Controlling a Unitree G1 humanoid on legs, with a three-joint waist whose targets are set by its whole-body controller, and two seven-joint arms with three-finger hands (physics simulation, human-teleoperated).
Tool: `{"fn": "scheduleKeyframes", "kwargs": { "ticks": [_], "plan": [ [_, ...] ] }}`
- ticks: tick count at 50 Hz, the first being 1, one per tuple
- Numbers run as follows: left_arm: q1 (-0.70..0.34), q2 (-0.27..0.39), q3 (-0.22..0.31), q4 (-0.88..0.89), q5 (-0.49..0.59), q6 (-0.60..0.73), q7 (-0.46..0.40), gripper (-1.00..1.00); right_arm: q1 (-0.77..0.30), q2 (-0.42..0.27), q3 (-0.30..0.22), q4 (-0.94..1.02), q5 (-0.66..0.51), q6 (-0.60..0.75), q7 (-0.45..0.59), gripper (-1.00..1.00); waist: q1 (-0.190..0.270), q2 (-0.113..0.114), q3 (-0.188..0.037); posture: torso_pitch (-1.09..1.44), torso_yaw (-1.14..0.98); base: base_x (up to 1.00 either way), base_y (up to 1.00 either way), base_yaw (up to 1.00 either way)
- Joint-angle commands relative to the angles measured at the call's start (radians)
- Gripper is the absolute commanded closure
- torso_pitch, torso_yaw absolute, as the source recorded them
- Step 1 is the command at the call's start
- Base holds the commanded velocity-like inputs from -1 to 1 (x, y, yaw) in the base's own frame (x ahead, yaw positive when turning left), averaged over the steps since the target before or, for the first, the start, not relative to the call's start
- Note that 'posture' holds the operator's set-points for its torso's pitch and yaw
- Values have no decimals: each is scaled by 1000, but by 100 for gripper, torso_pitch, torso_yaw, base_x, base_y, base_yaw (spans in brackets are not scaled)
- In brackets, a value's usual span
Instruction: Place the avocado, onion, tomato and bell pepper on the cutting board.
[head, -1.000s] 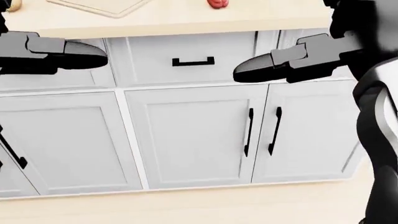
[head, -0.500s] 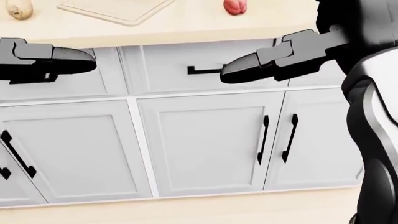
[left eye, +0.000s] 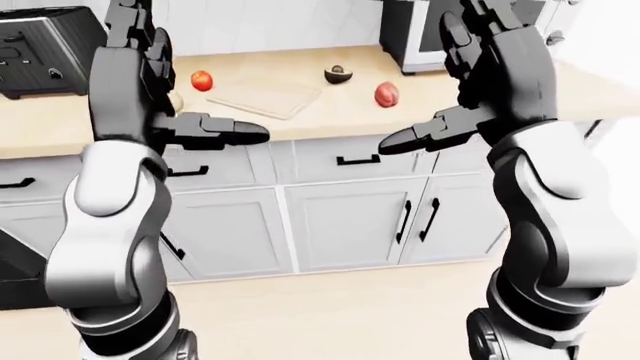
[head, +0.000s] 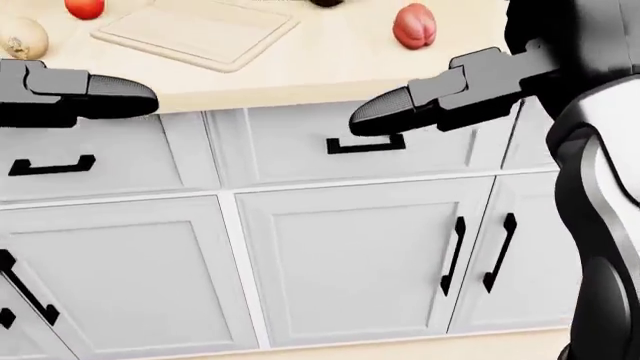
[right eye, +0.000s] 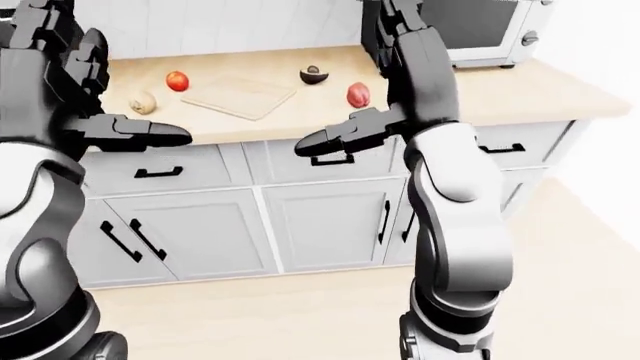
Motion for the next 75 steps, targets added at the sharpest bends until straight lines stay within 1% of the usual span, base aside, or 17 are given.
{"fn": "scheduleKeyframes", "kwargs": {
  "ticks": [1, 4, 15, 18, 26, 28, 29, 30, 40, 43, 45, 46, 48, 55, 58, 64, 75],
  "plan": [
    [-18, 13, 18, -13, 13, -20, 3, -100, -26, -3, -4, -17, -3, -17, 1, -100, 3, 26, -32, 0, 0, 42, 25, 0],
    [-18, 19, 23, -21, 17, -14, -2, -100, -36, -1, -8, -18, -1, -7, -2, -100, 14, 22, 0, 0, 0, 40, 25, 0],
    [-13, 17, 21, -30, 21, -16, -1, -100, -36, 1, 3, -14, -7, -14, 6, -100, 48, -106, -22, 0, 0, 38, 25, 0],
    [-14, 16, 24, -30, 22, -16, -1, -100, -34, 4, 4, -11, -9, -21, 5, -100, 38, -107, 2, 0, 0, 39, 24, 0],
    [-18, 21, 28, -29, 23, -15, -3, -100, -43, 2, -5, -33, -1, 4, 10, -100, 23, -61, -14, 0, 0, 31, 26, 0],
    [-21, 21, 26, -29, 24, -14, -3, -100, -46, -4, -4, -33, -3, 3, 12, -100, 35, -16, -33, 0, 0, 1, 25, 0],
    [-21, 23, 26, -29, 25, -14, -3, -100, -46, -4, -3, -28, -4, -3, 11, -100, 42, 44, -41, 0, 0, 0, 20, 0],
    [-24, 24, 28, -31, 24, -10, -3, -100, -46, -7, -1, -23, -8, -10, 10, -100, 38, 14, -42, 0, 0, 0, 20, 0],
    [-24, 33, 35, -44, 18, 1, -3, -100, -45, -16, 1, -36, -15, -1, 9, -100, 35, -41, 13, 0, 0, 0, 4, 0],
    [-19, 32, 33, -43, 18, -3, -3, -100, -42, -11, 5, -36, -21, -4, 18, -100, 41, -65, -14, 0, 0, 0, 3, 0],
    [-19, 30, 31, -40, 20, -5, -2, -100, -44, -11, 6, -34, -25, -5, 24, -100, 47, -130, -42, 0, 0, 0, 25, 0],
    [-21, 30, 30, -38, 22, -5, -1, -100, -48, -8, 2, -39, -22, -2, 28, -100, 37, -93, -22, 0, 0, 0, 29, 0],
    [-20, 28, 27, -36, 24, -8, -1, -100, -43, -9, 2, -42, -25, -4, 31, -100, 34, -114, -32, 0, 0, 2, 35, 0],
    [-35, 29, 23, -24, 31, -10, -6, -100, -47, -8, 1, -35, -29, -12, 33, -100, 21, -70, -19, 0, 0, 5, 36, 0],
    [-40, 30, 26, -25, 31, -6, -7, -100, -57, -5, 0, -24, -28, -18, 27, -100, 0, 20, -14, 0, 0, 1, 0, 0],
    [-28, 34, 35, -39, 27, -1, -10, -100, -57, 0, 5, -24, -38, -29, 32, -100, 20, -83, -6, 0, 0, 0, 0, 0],
    [-26, 33, 28, -37, 29, -5, -7, -100, -43, -5, 4, -31, -48, -27, 36, -100, 38, -40, -23, 0, 0, 0, 0, 37]
  ]
}}
